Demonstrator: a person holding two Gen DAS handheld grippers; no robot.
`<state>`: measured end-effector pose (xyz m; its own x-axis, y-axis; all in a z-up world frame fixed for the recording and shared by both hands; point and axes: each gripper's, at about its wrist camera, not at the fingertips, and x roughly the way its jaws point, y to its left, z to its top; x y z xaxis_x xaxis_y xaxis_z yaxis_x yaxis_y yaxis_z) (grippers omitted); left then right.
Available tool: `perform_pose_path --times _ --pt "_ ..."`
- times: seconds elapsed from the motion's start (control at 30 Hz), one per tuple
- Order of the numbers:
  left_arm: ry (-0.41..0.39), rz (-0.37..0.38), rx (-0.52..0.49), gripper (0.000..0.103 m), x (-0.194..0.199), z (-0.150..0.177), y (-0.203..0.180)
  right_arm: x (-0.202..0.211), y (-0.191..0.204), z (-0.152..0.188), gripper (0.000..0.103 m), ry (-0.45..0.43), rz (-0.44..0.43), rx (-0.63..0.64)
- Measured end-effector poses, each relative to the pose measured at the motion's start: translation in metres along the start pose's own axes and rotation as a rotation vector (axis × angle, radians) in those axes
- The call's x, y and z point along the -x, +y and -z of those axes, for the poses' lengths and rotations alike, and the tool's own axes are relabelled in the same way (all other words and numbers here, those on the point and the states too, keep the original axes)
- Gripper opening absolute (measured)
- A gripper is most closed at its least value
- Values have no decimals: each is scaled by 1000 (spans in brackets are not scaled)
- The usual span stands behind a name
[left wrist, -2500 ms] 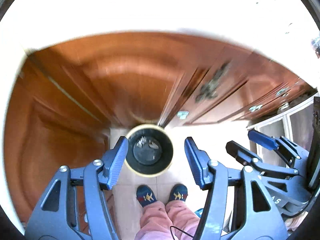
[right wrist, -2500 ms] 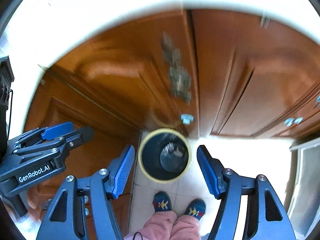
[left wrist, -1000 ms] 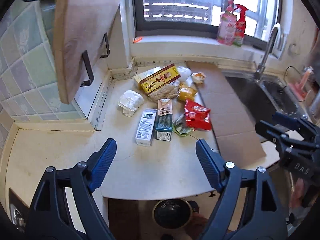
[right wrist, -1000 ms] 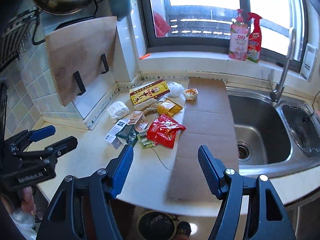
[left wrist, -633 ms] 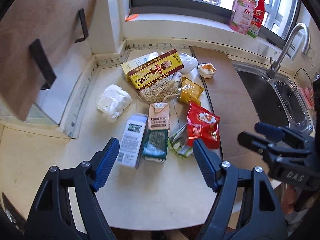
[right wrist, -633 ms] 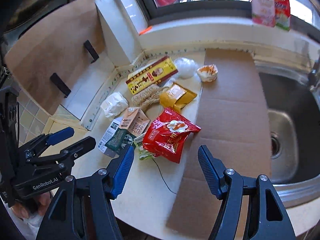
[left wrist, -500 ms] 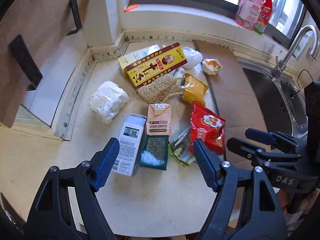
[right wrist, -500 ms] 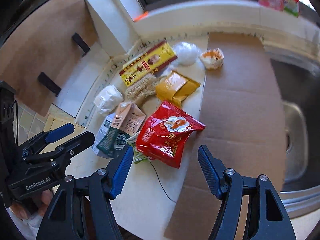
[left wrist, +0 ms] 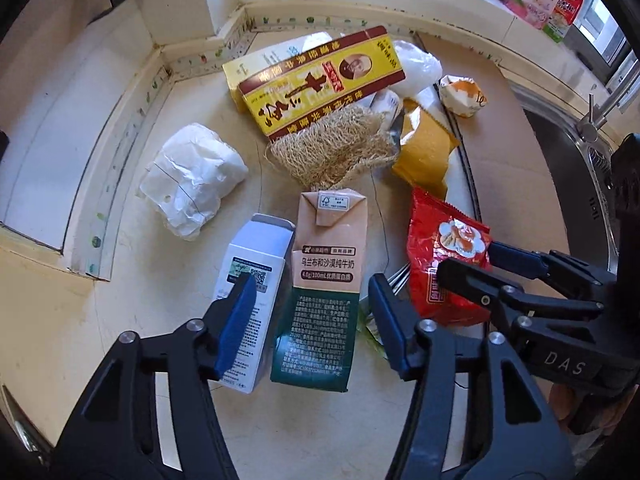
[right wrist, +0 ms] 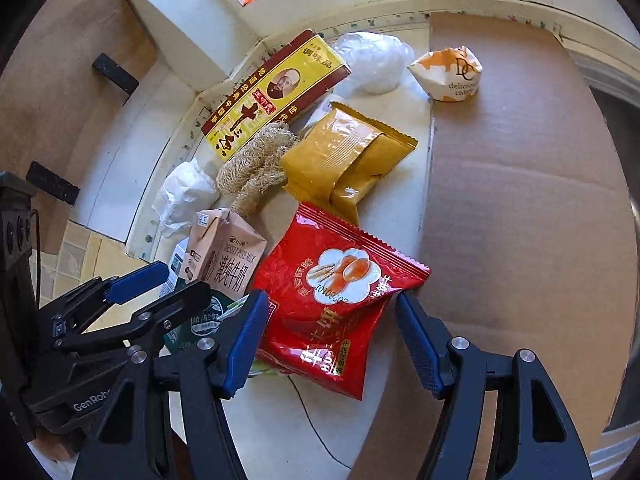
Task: Collect trash
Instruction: 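Grasp the green-and-beige milk carton with the left tool while the right tool grasps the red snack bag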
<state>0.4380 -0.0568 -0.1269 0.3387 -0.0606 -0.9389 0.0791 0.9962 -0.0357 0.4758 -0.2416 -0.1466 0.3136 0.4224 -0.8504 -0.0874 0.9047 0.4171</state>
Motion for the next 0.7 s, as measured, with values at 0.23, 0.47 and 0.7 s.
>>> perform_pose_path --times 0.23,0.47,0.7 --pt "-1 -8 -4 32 -2 -3 -3 -9 1 -1 31 21 11 21" --pt "11 1 1 30 0 -1 -6 1 8 3 13 -21 5 79" --pt "-7 45 64 30 16 7 4 27 11 8 11 -75 -19 83"
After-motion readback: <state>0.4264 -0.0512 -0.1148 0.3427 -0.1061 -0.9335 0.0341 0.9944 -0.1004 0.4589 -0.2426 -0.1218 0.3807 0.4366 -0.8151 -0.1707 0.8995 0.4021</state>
